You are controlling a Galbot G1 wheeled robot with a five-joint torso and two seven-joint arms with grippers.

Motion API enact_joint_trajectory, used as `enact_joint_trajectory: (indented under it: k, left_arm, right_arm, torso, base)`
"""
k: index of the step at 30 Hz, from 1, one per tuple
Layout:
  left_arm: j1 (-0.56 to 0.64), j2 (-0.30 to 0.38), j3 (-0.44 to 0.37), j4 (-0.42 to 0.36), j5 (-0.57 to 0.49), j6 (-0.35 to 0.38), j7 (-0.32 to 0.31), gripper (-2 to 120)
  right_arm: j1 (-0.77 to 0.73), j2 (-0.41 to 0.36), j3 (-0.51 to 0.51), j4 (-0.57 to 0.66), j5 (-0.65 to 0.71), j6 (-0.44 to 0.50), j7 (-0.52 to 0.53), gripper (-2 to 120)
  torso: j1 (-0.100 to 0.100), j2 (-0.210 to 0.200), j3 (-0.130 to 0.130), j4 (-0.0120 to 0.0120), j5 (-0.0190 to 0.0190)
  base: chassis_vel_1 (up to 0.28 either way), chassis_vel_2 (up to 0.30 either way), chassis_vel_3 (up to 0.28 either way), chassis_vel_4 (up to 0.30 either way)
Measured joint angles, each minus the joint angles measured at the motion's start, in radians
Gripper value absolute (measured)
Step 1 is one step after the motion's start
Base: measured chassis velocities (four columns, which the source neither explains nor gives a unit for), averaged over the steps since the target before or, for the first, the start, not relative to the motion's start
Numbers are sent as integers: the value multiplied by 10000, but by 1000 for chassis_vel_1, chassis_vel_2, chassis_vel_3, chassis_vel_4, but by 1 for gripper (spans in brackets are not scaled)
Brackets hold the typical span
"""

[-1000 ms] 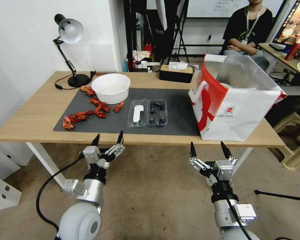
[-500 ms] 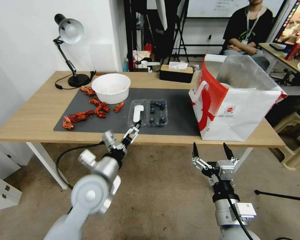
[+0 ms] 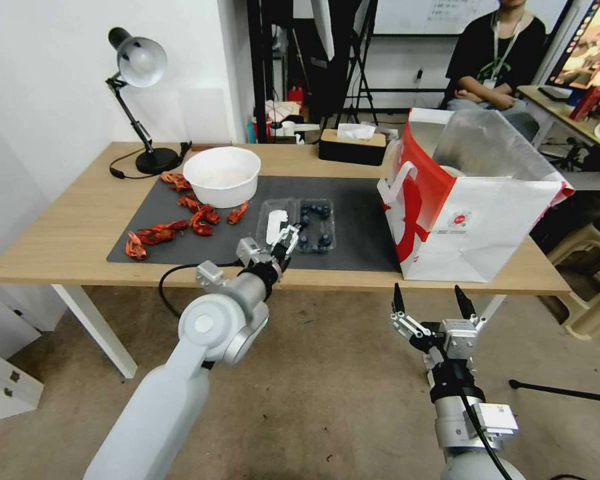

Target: Close the takeout container lid, then place the container into the takeout bag.

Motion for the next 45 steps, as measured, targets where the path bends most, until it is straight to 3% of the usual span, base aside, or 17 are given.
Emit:
enact_joint_trajectory:
  k: [13,22,26,37,45]
  left_arm:
    - [-462,-92,37,812,98,-175,-210,100]
    - [-710,-112,57,1276,426,-471,63,100]
    - [-673,36,209,1317,1209,-605,423,100]
    - [-400,459,1037,1039,4198,-1258,2140,100]
    - [-555,638,1353,802,4715,-1526,2596,100]
  right_arm:
    - [69,25,47,35,42,-31,17,100]
    - [53,14,65,67,67,-45,25,100]
    - [35,29,59,81,68,-47,28,100]
    - [3,106,-3,79,-5,-42,14,100]
    - [-54,153,-1,79,-83,-27,2,100]
  torso:
    - [0,0,0,0,-1]
    - [-1,0,-2,-1,0]
    - [-1,0,-1,1,0]
    - [-3,0,-1,0,0]
    - [-2,0,-1,0,0]
  base:
    - [0,0,0,0]
    - [0,0,0,0]
    - [0,0,0,0]
    - [0,0,0,0]
    - [0,0,0,0]
